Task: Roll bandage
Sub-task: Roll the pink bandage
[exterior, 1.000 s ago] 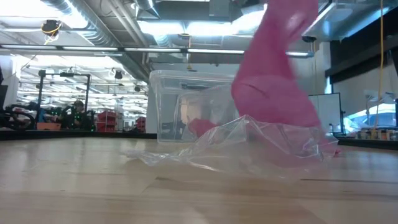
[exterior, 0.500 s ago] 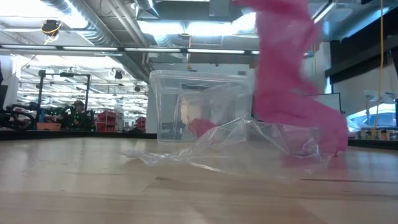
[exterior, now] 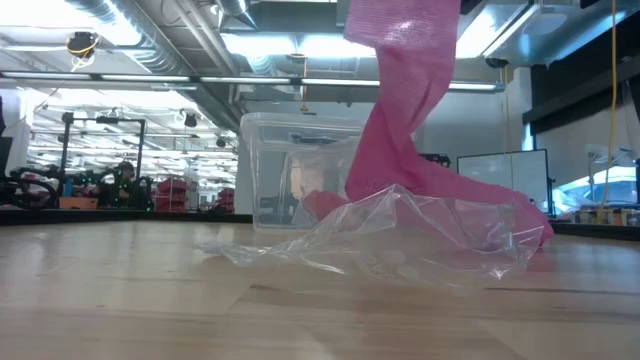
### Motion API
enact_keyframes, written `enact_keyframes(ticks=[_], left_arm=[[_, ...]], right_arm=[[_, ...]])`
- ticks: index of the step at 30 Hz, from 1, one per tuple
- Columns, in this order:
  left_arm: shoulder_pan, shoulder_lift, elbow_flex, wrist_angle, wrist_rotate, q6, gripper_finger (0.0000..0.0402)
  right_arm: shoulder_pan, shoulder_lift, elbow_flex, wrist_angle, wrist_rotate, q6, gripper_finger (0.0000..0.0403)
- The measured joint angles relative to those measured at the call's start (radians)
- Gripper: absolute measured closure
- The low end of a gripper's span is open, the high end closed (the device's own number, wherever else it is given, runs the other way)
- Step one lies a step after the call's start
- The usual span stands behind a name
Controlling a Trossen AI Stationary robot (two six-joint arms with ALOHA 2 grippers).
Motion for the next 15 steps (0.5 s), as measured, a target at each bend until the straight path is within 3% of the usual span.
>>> enact_keyframes(ticks=[4, 10, 15], left_arm=[[0.006, 0.013, 0.001, -0.007, -0.009, 0.019, 0.0275], [0.0, 0.045, 0.001, 0.016, -0.033, 0.083, 0.0388], [-0.002, 0.089, 0.0, -0.062, -0.047, 0.054, 0.0398]], right_arm=[[0.0, 0.0, 0.0, 0.023, 0.027, 0.0, 0.0384], [0.0, 0.0, -0.001, 0.056, 0.026, -0.006, 0.0384], [0.0, 0.0, -0.001, 0.118, 0.026, -0.006, 0.0383]])
